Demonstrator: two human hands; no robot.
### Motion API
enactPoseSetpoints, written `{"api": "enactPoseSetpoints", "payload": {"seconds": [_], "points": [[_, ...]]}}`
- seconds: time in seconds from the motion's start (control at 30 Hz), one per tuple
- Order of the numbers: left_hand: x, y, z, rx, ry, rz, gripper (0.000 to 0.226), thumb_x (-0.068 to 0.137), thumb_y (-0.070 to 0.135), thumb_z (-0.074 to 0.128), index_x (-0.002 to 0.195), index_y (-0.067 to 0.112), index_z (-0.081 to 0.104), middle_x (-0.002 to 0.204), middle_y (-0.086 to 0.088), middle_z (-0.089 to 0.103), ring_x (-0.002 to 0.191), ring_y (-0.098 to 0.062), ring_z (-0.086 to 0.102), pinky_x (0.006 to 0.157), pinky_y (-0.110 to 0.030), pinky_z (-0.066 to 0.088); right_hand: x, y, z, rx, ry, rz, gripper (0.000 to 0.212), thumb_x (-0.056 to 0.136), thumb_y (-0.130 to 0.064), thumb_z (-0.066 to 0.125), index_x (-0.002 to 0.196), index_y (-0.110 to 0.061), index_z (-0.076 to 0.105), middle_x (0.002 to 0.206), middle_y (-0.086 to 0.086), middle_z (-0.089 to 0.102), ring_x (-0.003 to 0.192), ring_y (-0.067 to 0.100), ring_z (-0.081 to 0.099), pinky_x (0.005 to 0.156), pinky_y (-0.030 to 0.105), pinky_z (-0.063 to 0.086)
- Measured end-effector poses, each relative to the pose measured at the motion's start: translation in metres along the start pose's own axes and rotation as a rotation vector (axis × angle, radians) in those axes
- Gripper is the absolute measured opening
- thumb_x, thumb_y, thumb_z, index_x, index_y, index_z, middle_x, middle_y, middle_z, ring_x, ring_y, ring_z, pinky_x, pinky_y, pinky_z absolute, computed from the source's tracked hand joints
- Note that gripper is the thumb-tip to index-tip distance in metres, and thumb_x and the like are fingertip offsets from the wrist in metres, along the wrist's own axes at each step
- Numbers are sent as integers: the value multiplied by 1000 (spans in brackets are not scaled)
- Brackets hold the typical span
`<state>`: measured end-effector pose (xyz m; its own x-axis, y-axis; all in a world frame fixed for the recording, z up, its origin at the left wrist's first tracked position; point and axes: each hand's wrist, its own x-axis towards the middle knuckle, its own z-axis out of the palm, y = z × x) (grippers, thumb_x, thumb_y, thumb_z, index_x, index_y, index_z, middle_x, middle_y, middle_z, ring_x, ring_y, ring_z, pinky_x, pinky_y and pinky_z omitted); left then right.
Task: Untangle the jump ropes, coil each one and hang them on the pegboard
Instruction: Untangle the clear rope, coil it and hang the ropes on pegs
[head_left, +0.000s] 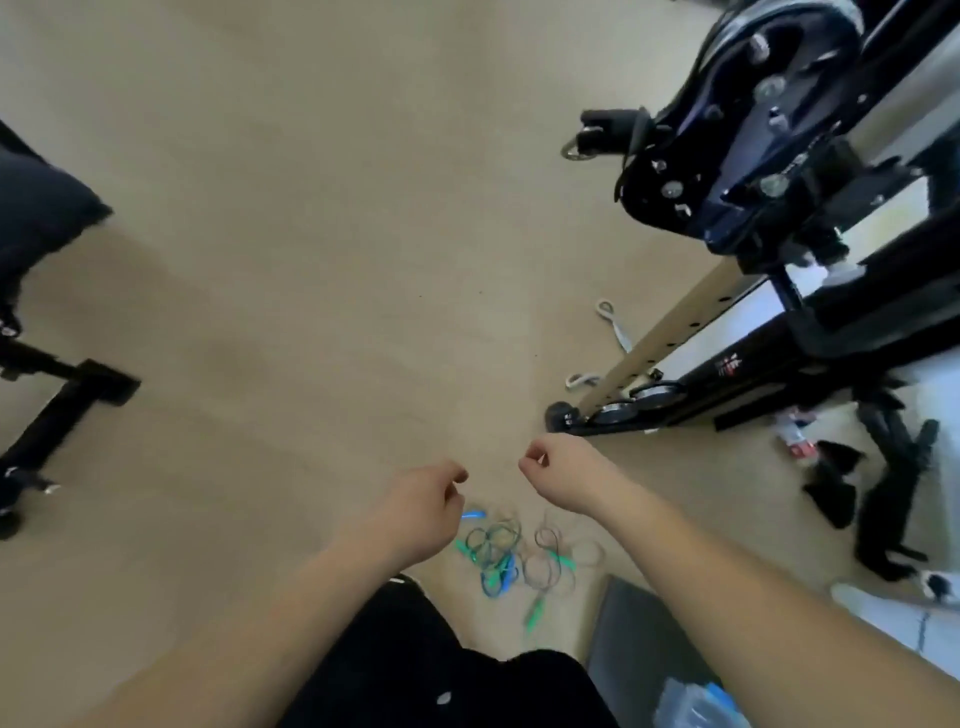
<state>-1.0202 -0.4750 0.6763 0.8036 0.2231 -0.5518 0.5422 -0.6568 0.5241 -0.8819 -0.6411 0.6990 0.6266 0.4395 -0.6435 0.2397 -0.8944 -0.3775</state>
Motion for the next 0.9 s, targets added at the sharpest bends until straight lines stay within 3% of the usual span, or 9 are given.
{"api": "enactPoseSetpoints", "payload": {"seconds": [0.13,0.23,0.3,0.43,0.57,0.63,0.77,0.9], "points": [[11,19,45,117,-133,78,37,98,27,47,133,28,60,125,4,69,112,-20,64,94,-29,50,-30,59,34,160,44,143,24,98,-35,54,95,-18,70,90,1,66,93,26,66,78,33,51],[27,34,89,152,-236,156,30,95,22,47,119,23,65,115,-3,72,106,-26,66,91,-34,52,-51,102,58,236,91,212,25,98,-36,54,100,-18,72,94,0,66,91,22,61,77,31,47],[39,42,119,214,-312,197,30,96,18,48,120,17,66,120,-7,70,110,-28,65,92,-31,50,-62,127,72,295,137,258,26,96,-38,55,102,-18,71,102,4,71,95,24,64,84,34,52],[61,43,159,330,-429,269,20,100,18,49,117,20,61,109,2,60,100,-16,56,78,-19,34,-62,167,104,400,212,384,26,96,-41,57,93,-18,69,101,6,73,96,28,66,85,38,54],[121,9,197,405,-450,301,33,99,27,51,129,17,62,128,-7,68,117,-29,63,94,-30,48,-7,191,162,527,283,499,31,89,-45,50,77,-19,62,91,8,70,91,31,66,81,37,54],[152,-14,218,450,-469,310,35,98,28,53,131,19,60,130,-7,67,119,-30,63,97,-32,49,32,196,201,621,293,552,31,93,-36,52,69,-17,57,81,8,64,81,29,62,73,32,47],[217,-73,277,510,-503,335,36,96,28,52,131,22,59,126,-8,69,114,-31,64,94,-35,52,114,220,287,721,290,599,25,95,-30,55,87,-9,67,79,8,65,78,27,61,65,31,39],[287,-129,361,567,-551,366,32,97,29,50,126,23,61,121,-7,71,112,-31,66,90,-31,52,190,276,385,870,318,676,27,90,-30,55,80,-9,68,77,10,71,73,31,68,71,41,59]]}}
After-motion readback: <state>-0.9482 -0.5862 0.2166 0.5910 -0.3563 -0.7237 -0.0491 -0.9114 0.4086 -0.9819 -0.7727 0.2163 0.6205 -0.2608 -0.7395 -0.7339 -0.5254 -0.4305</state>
